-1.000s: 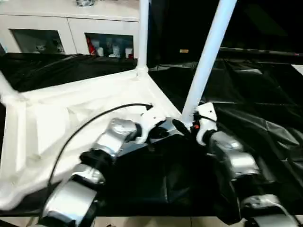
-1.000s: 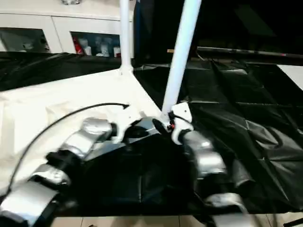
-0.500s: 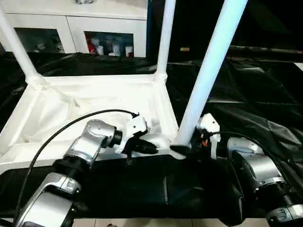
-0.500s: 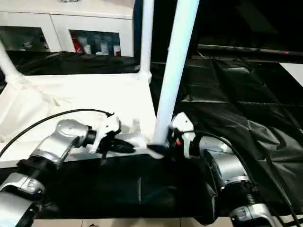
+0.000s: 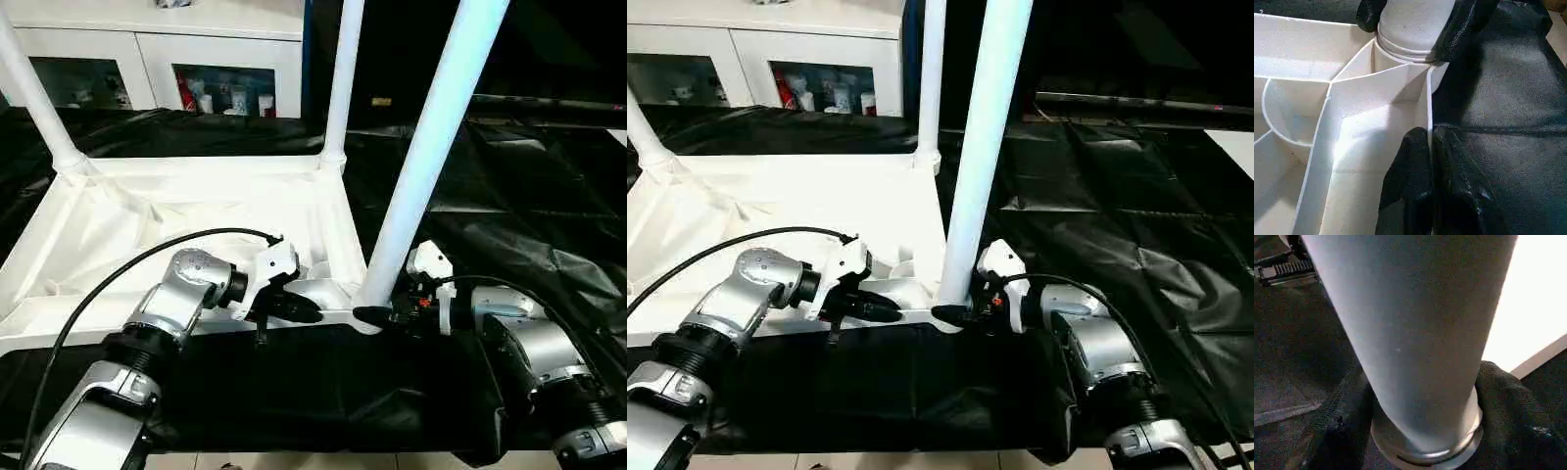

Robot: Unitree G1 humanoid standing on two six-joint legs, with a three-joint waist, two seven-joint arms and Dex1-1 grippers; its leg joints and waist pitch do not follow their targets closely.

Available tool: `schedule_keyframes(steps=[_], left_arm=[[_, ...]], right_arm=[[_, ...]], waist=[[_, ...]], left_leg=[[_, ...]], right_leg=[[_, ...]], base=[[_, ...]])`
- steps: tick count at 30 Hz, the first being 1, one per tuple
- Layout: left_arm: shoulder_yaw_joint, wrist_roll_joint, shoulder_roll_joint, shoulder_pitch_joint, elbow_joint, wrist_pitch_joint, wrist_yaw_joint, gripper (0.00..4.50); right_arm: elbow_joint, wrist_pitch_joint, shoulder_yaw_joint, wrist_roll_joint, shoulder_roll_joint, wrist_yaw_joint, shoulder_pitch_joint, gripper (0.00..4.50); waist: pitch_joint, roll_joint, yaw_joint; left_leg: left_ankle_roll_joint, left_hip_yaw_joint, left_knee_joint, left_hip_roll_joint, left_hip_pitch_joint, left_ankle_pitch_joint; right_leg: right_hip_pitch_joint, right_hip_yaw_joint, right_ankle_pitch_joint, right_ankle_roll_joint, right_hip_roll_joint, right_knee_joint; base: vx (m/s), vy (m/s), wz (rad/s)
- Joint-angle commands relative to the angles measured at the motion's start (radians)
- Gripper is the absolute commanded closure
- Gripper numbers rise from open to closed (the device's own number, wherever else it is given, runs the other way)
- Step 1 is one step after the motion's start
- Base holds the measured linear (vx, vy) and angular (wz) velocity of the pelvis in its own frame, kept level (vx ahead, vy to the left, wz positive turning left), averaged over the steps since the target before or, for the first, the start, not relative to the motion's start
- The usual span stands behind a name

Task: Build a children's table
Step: Rotate leg to tighten

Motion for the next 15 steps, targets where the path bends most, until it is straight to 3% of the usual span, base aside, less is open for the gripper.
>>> schedule_keyframes(steps=[1,5,10,15], left_arm=[[-0.001,-0.024,-0.004,0.024,0.000,0.009,-0.008,4.50],[0.022,0.020,-0.064,-0.016,0.097,-0.006,0.168,4.50],[0.035,0.059,-0.151,-0.079,0.203,0.019,0.376,4.50],[0.035,0.087,-0.252,-0.134,0.277,0.059,0.552,4.50]], right_arm=[[0.027,-0.004,0.000,-0.014,0.005,-0.009,0.007,1.82],[0.107,-0.035,-0.038,-0.064,0.054,-0.206,0.013,1.82],[0.159,0.011,-0.097,-0.073,0.159,-0.463,-0.003,1.83],[0.181,0.049,-0.146,-0.086,0.284,-0.721,-0.035,1.83]], waist=[[-0.055,-0.011,0.006],[-0.051,-0.009,0.001],[-0.044,-0.010,-0.008],[-0.043,-0.007,-0.010]], left_leg=[[0.074,-0.014,-0.060,0.040,0.009,-0.144],[0.059,-0.014,-0.062,0.038,0.010,-0.169],[0.002,-0.023,-0.074,0.038,0.017,-0.288],[-0.018,-0.029,-0.077,0.035,0.023,-0.335]], right_leg=[[0.049,0.035,-0.081,-0.268,-0.053,-0.062],[0.045,0.036,-0.121,-0.261,-0.053,-0.069],[0.036,0.036,-0.339,-0.195,-0.055,-0.091],[0.029,0.036,-0.442,-0.146,-0.059,-0.106]], base=[[0.000,0.000,0.00],[0.000,0.000,0.00],[0.000,0.000,0.00],[0.000,0.000,0.00]])
